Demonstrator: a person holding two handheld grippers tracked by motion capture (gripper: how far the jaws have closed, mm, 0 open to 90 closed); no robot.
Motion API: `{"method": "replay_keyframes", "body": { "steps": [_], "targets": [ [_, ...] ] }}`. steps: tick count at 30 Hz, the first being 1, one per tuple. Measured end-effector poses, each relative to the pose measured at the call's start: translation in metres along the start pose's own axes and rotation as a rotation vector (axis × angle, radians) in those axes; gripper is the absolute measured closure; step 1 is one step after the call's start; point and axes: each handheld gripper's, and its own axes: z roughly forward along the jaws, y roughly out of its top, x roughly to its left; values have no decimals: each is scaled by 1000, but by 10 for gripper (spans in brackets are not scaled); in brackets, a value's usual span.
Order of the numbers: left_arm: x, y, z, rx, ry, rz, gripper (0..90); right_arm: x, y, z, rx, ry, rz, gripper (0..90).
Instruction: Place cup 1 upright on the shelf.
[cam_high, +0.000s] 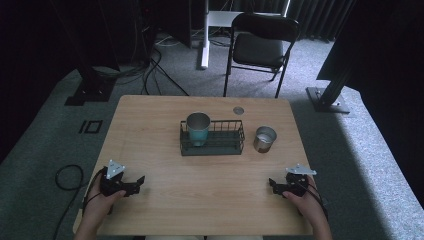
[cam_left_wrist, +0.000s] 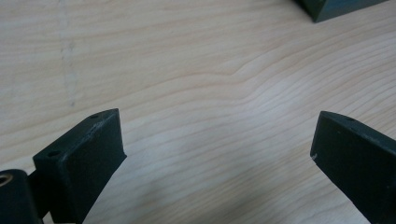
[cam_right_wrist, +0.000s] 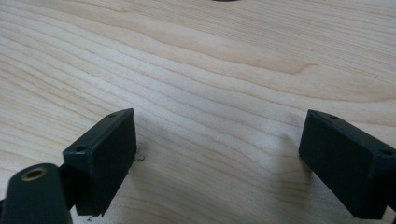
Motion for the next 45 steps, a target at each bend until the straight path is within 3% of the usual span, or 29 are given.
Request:
{"method": "replay_keyframes", "body": {
  "steps": [9,16,21,31,45],
  "targets": [
    [14,-6,-1,64,99,-93,34,0,0,0,0,0,0,109],
    [21,-9,0,96,143,-146,34,0,0,0,0,0,0,109],
    [21,-12,4,108,132,-152,34,0,0,0,0,0,0,109],
    [22,-14,8,113,114,-105,33,0,0,0,0,0,0,108],
    [22,-14,9,112,110,-104,32,0,0,0,0,0,0,108]
  ]
}}
